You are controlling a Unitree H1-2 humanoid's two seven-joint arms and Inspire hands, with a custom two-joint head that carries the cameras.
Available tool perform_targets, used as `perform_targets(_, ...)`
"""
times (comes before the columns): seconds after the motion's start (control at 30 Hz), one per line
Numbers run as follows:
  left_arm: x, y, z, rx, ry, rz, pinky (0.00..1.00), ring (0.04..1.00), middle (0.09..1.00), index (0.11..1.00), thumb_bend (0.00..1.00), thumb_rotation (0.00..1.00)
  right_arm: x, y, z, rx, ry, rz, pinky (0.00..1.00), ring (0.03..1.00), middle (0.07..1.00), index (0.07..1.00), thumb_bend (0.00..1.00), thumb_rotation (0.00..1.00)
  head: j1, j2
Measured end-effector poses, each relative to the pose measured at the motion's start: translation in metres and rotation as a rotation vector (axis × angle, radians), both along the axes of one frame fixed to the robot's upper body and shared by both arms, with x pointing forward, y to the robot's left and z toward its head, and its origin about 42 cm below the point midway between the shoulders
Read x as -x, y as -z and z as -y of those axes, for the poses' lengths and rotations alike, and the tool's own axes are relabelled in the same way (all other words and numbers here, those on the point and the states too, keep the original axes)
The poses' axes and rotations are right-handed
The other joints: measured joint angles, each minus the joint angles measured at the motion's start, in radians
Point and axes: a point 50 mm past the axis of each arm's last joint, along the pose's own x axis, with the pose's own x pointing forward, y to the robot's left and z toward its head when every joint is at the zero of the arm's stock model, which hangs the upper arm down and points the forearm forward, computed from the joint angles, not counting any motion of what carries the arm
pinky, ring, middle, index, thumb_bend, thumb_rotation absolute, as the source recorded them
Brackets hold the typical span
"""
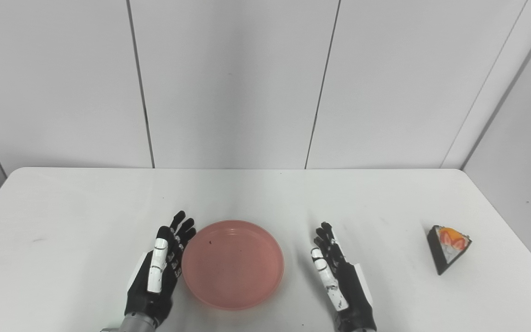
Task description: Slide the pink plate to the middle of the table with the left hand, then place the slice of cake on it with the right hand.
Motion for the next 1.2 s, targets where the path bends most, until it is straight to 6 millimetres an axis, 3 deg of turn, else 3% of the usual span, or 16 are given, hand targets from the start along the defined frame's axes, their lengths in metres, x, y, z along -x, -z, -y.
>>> perform_targets(0.3, -0.001, 0.008, 0.007, -0.022, 0.012, 0.033, 1.00, 0.981, 0.966, 0.961, 0.66, 0.97, -0.003, -0.004, 0.013, 0.045, 0.011, 0.023, 0.99, 0.984, 0.969, 0.981, 0.63, 0.80, -0.017, 0.029)
perform_targets(0.43, -0.002, 0.007, 0.008, -0.052, -0.005, 0.047, 1.00, 0.988, 0.976, 0.974, 0.66, 0.97, -0.005, -0.026, 0.030, 0.139, 0.117, 0.113, 0.90, 0.925, 0.940, 0.959, 0.57, 0.67, -0.015, 0.032)
perform_targets(0.47, -0.002, 0.007, 0.008, -0.059, -0.010, 0.049, 1.00, 0.995, 0.982, 0.978, 0.65, 0.97, -0.006, -0.035, 0.034, 0.168, 0.157, 0.149, 0.87, 0.906, 0.928, 0.951, 0.55, 0.56, -0.024, 0.026)
perform_targets(0.63, -0.004, 0.008, 0.009, -0.065, -0.024, 0.061, 1.00, 1.000, 0.991, 0.984, 0.64, 0.99, -0.011, -0.080, 0.063, 0.280, 0.316, 0.281, 0.85, 0.914, 0.924, 0.933, 0.61, 0.41, -0.083, 0.003)
perform_targets(0.73, -0.004, 0.008, 0.007, -0.071, -0.028, 0.065, 1.00, 1.000, 0.996, 0.990, 0.61, 1.00, -0.016, -0.095, 0.086, 0.372, 0.410, 0.260, 0.83, 0.905, 0.906, 0.933, 0.65, 0.46, -0.123, -0.014)
perform_targets(0.8, -0.005, 0.008, 0.005, -0.073, -0.034, 0.066, 1.00, 1.000, 1.000, 0.995, 0.60, 1.00, -0.013, -0.104, 0.101, 0.467, 0.462, 0.218, 0.79, 0.872, 0.892, 0.915, 0.68, 0.49, -0.201, -0.032)
perform_targets(0.97, -0.005, 0.008, -0.005, -0.090, -0.036, 0.070, 1.00, 1.000, 1.000, 0.990, 0.61, 1.00, -0.011, -0.122, 0.130, 0.712, 0.606, 0.126, 0.73, 0.839, 0.873, 0.878, 0.72, 0.45, -0.250, -0.044)
perform_targets(1.2, -0.005, 0.008, -0.016, -0.084, -0.050, 0.069, 0.96, 0.979, 0.981, 0.963, 0.65, 0.96, -0.009, -0.149, 0.147, 0.903, 0.682, 0.046, 0.72, 0.835, 0.850, 0.859, 0.77, 0.49, -0.304, -0.049)
